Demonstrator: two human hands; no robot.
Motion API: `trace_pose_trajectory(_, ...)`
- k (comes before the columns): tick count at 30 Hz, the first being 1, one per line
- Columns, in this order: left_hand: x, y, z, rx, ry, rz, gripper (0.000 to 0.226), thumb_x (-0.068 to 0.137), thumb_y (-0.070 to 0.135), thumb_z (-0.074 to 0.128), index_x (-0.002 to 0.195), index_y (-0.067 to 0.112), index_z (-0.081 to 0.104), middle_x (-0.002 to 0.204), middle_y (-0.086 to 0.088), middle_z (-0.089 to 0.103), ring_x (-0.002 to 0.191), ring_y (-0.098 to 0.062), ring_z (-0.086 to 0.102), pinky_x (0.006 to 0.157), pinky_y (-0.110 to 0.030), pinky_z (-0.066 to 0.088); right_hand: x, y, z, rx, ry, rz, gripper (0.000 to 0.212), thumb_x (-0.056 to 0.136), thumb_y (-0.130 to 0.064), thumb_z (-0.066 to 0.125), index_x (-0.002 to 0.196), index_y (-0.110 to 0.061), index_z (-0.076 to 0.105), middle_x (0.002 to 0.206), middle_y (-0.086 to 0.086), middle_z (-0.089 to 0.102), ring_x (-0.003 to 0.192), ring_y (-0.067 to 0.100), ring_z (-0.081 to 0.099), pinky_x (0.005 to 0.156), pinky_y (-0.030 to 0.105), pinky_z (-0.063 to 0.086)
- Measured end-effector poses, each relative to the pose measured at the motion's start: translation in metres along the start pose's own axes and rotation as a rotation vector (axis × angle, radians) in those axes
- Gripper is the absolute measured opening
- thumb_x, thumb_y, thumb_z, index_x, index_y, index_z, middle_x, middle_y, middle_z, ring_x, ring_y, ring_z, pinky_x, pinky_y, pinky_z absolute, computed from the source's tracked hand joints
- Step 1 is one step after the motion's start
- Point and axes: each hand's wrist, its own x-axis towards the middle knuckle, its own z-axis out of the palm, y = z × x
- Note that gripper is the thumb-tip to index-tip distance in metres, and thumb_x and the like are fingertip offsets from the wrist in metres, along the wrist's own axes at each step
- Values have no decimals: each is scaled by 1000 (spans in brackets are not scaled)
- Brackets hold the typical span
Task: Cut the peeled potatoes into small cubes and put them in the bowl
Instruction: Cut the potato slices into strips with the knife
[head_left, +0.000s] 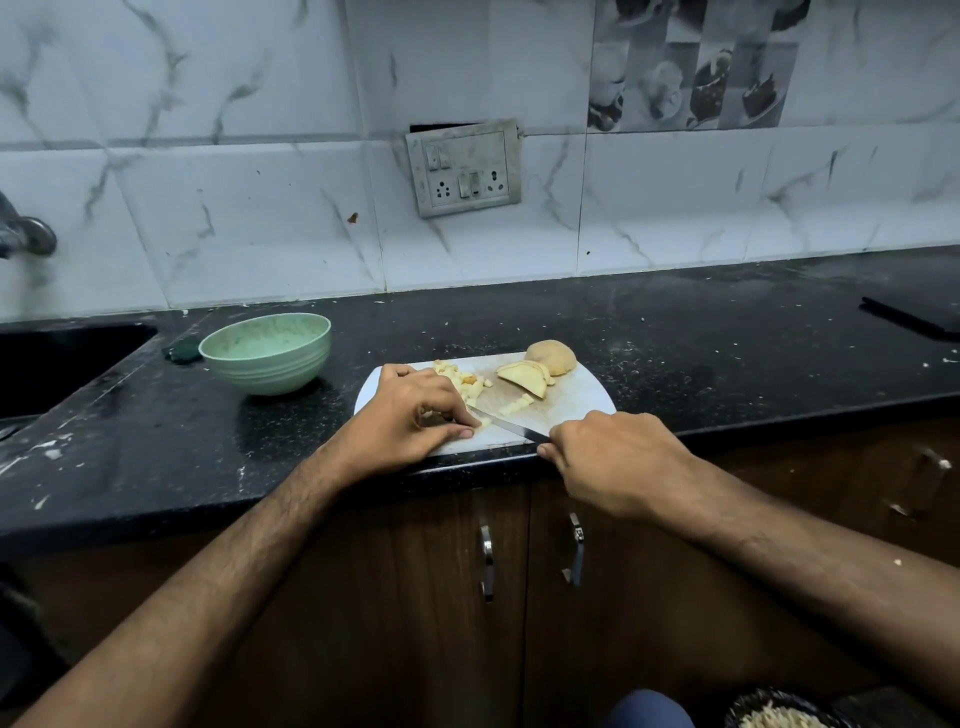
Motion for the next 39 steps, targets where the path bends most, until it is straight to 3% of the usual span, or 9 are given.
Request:
trace_pose_trajectory(3,-1,1,-1,-9,10,-8,12,85,44,73,88,32,78,90,18,71,95,-1,64,101,-48,29,1,-1,-5,-31,31,-16,40,105,-47,25,104,-22,56,111,6,65,100,29,61,72,37,36)
trace_pose_trajectory(9,-2,1,-2,-45,31,-16,10,84,42,76,83,32,76,88,18,72,94,-2,66,103,-44,28,-7,5,-15,-2,-20,-24,32,104,-49,27,89,-28,46,109,4,65,102,29,61,72,36,36)
trace_pose_trajectory(15,-1,0,-2,-37,3,-22,5,85,38,78,87,33,77,90,17,71,95,-2,65,101,-48,29,-7,-3,-4,4,-14,-8,37,104,-48,27,102,-23,55,111,5,64,102,29,61,72,36,35)
trace_pose_trajectory(23,-5,0,-3,-7,43,-40,8,82,41,80,83,35,74,87,20,71,95,-2,64,103,-45,27,-1,-1,-5,41,17,10,36,104,-50,25,85,-25,44,103,4,65,86,27,56,70,36,35)
trace_pose_trajectory(26,-4,-2,-2,16,90,-73,18,78,54,76,79,36,73,83,19,69,94,-6,62,98,-43,27,-7,2,-10,42,25,-9,38,104,-51,25,82,-27,44,98,3,64,77,24,48,68,36,35)
trace_pose_trajectory(30,-3,-4,-1,15,89,-84,17,77,52,80,78,36,74,83,19,69,95,-8,61,97,-42,27,-9,-1,-6,39,5,-27,36,104,-52,26,88,-27,48,101,3,64,94,28,60,70,37,37)
trace_pose_trajectory(36,-2,-3,-2,2,78,-78,15,77,51,78,78,36,75,84,19,69,93,-6,60,96,-43,28,2,-2,4,202,-135,12,36,103,-52,32,83,-26,47,84,-3,50,82,23,51,69,36,37)
trace_pose_trajectory(39,-2,-1,-2,32,79,-75,15,78,47,82,81,36,73,87,19,67,95,-6,59,96,-46,29,1,1,5,177,-92,-18,37,103,-53,30,80,-27,46,80,-4,50,80,22,52,67,36,38)
